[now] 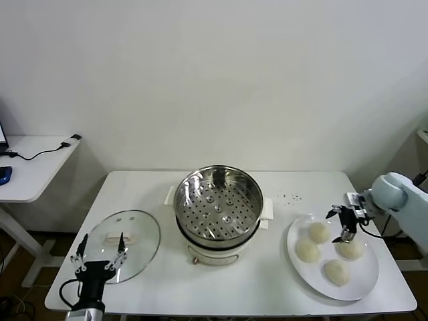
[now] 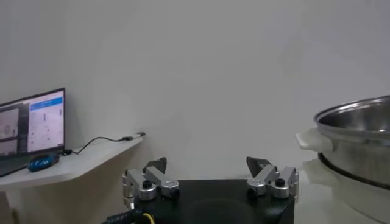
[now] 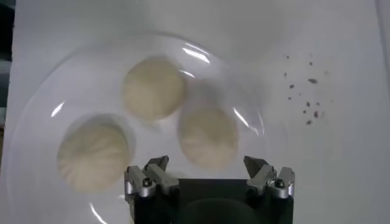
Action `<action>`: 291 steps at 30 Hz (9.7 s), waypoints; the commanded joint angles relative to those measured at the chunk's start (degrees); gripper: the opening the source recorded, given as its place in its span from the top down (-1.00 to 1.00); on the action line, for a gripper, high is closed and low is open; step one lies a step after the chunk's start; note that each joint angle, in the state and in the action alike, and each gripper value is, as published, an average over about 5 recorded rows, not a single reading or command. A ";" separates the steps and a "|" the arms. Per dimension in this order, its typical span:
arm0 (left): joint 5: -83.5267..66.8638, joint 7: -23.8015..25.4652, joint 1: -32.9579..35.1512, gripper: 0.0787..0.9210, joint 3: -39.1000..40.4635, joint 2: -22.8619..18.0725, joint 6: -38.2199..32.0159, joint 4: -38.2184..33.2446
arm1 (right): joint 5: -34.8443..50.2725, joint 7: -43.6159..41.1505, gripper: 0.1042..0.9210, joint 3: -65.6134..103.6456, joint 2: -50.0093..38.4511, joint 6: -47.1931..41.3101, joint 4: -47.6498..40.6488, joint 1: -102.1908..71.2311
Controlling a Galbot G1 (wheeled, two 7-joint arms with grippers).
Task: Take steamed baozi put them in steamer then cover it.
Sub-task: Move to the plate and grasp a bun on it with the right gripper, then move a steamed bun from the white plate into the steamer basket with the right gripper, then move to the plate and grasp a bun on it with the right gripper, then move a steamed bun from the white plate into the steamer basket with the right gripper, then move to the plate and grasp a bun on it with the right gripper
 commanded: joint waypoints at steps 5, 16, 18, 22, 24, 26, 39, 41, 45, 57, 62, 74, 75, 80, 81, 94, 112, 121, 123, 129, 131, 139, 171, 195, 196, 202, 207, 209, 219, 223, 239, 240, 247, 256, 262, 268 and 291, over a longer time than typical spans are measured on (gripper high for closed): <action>0.07 -0.07 -0.25 -0.77 -0.05 -0.01 0.37 0.21 | -1.95 -0.97 -0.76 -9.74 6.51 -0.23 -7.30 6.54; 0.19 -0.03 -0.52 -0.77 -0.21 0.18 0.44 0.65 | -2.58 -0.40 -0.75 -7.78 7.49 0.12 -7.96 4.83; 0.22 -0.04 -0.56 -0.77 -0.22 0.21 0.44 0.68 | -2.47 -0.52 -0.73 -7.68 7.34 0.16 -7.67 4.79; 0.33 -0.05 -0.53 -0.77 -0.19 0.19 0.44 0.62 | -2.41 -0.64 -0.58 -7.42 6.96 0.33 -7.27 4.80; 0.38 -0.07 -0.42 -0.77 -0.19 0.19 0.39 0.60 | -2.24 -0.62 -0.49 -7.21 6.74 0.42 -7.05 4.78; 0.39 -0.08 -0.25 -0.77 -0.19 0.19 0.34 0.59 | -1.81 -0.61 -0.44 -7.00 6.45 0.44 -6.67 4.83; 0.40 -0.06 0.52 -0.77 0.02 0.28 0.33 0.32 | 5.02 -8.43 -0.39 -19.84 9.34 13.91 -5.24 28.97; 0.40 -0.05 0.59 -0.77 0.07 0.28 0.36 0.25 | 6.03 -10.01 -0.39 -23.35 11.95 16.41 -5.92 34.29; 0.42 -0.03 0.65 -0.77 0.08 0.28 0.47 0.12 | 7.07 -12.04 -0.39 -27.80 18.36 21.88 -7.35 42.40; 0.54 0.01 0.82 -0.77 0.19 0.21 0.89 -0.30 | -3.81 -10.75 -0.41 -27.69 37.93 40.32 -6.94 45.66; 0.55 0.00 0.88 -0.77 0.15 0.28 1.07 -0.42 | -13.26 -8.88 -0.41 -24.90 41.72 45.18 -4.09 40.69; 0.54 0.01 1.12 -0.77 0.16 0.82 1.40 -0.58 | -29.63 -5.20 -0.42 -20.84 46.31 51.20 -5.66 28.79; 0.53 0.01 1.16 -0.77 0.14 0.85 1.40 -0.58 | -30.19 -5.03 -0.42 -20.74 46.46 51.31 -6.02 28.05; 0.48 0.01 1.35 -0.77 0.12 0.98 1.40 -0.48 | -33.90 -4.05 -0.42 -19.03 47.64 52.04 -9.23 24.43; 0.48 0.02 1.35 -0.77 0.13 0.99 1.40 -0.45 | -34.50 -3.93 -0.41 -18.64 47.92 52.21 -9.92 23.89; 0.76 0.02 1.01 -0.77 0.26 1.17 1.29 0.37 | -35.87 -1.03 -0.46 -17.08 49.60 53.58 -14.69 21.65; 1.35 -0.14 2.00 -0.77 0.85 0.82 1.22 -0.36 | -13.48 -2.93 -0.76 -21.16 35.23 48.21 -1.14 38.06; 1.60 -0.17 3.00 -0.77 1.13 0.82 1.08 -1.34 | 18.77 6.51 -0.76 -43.81 15.36 10.73 9.40 53.62; 1.60 -0.17 3.10 -0.77 1.24 0.80 1.05 -1.47 | 23.49 6.48 -0.76 -44.91 11.52 3.17 11.61 53.87; 1.56 -0.20 3.39 -0.77 1.45 0.75 0.99 -1.61 | 30.42 6.81 -0.76 -45.07 1.29 -9.45 16.93 50.24; 1.57 -0.21 3.54 -0.77 1.50 0.71 0.97 -1.73 | 30.85 6.95 -0.76 -44.54 -1.38 -10.75 18.20 47.58; 1.58 -0.25 4.22 -0.77 1.48 0.66 0.91 -2.17 | 27.61 7.68 -0.76 -34.08 -9.13 -13.50 20.66 28.22; 1.63 -0.41 5.04 -0.77 1.34 0.44 0.36 -1.12 | 13.01 7.06 -0.76 -20.38 -2.77 -11.86 12.88 7.19; 1.70 -0.39 4.98 -0.77 1.50 0.50 0.30 -0.84 | 19.13 6.14 -0.45 -25.13 -3.33 -11.01 12.66 19.32; 1.70 -0.39 4.99 -0.77 1.51 0.53 0.31 -0.87 | 20.18 5.87 -0.45 -26.97 -3.20 -10.73 12.56 22.46; 1.90 -0.36 4.97 -0.77 1.96 0.49 0.39 -1.01 | 28.34 4.70 -0.44 -39.44 1.43 -9.62 10.33 42.88; 1.95 -0.35 4.86 -0.77 2.51 0.38 0.39 -0.99 | 37.63 4.86 -0.43 -46.47 10.14 -10.01 7.99 55.23; 1.94 -0.34 4.82 -0.77 2.69 0.38 0.38 -1.05 | 40.95 4.92 -0.43 -48.10 13.98 -10.31 6.72 57.89; 2.00 -0.31 5.26 -0.77 3.45 0.54 -0.08 -1.12 | 52.18 6.97 -0.43 -50.50 30.98 -12.99 3.32 60.01; 2.07 -0.24 5.13 -0.77 3.50 0.63 -0.14 -0.93 | 52.44 8.58 -0.43 -49.36 36.50 -14.39 2.79 56.48; 2.20 -0.24 4.68 -0.77 3.12 0.49 -0.20 -0.19 | 48.17 14.39 -0.43 -47.85 45.58 -18.05 0.61 42.27; 2.11 -0.25 4.77 -0.77 3.03 0.53 -0.26 -0.08 | 47.91 14.63 -0.43 -47.83 45.59 -18.21 0.64 41.66; 1.12 -0.31 5.00 -0.77 2.27 0.52 -0.37 0.55 | 46.91 15.23 -0.43 -48.07 45.64 -18.61 0.92 39.52; 1.18 -0.30 4.56 -0.77 2.31 0.56 -0.24 0.88 | 46.56 15.87 -0.45 -47.91 45.66 -18.75 0.91 38.68; 1.29 -0.31 4.67 -0.77 2.34 0.60 -0.34 0.94 | 47.36 15.99 -0.71 -47.61 44.56 -19.27 2.29 40.33; 1.63 -0.31 4.66 -0.77 2.62 0.59 -0.29 0.56 | 49.18 15.32 -0.76 -47.52 39.72 -19.34 6.90 45.17; 3.56 -0.51 5.47 -0.77 3.79 0.04 -0.24 -0.20 | 34.31 12.74 -0.76 -50.41 -7.54 -27.80 34.70 54.50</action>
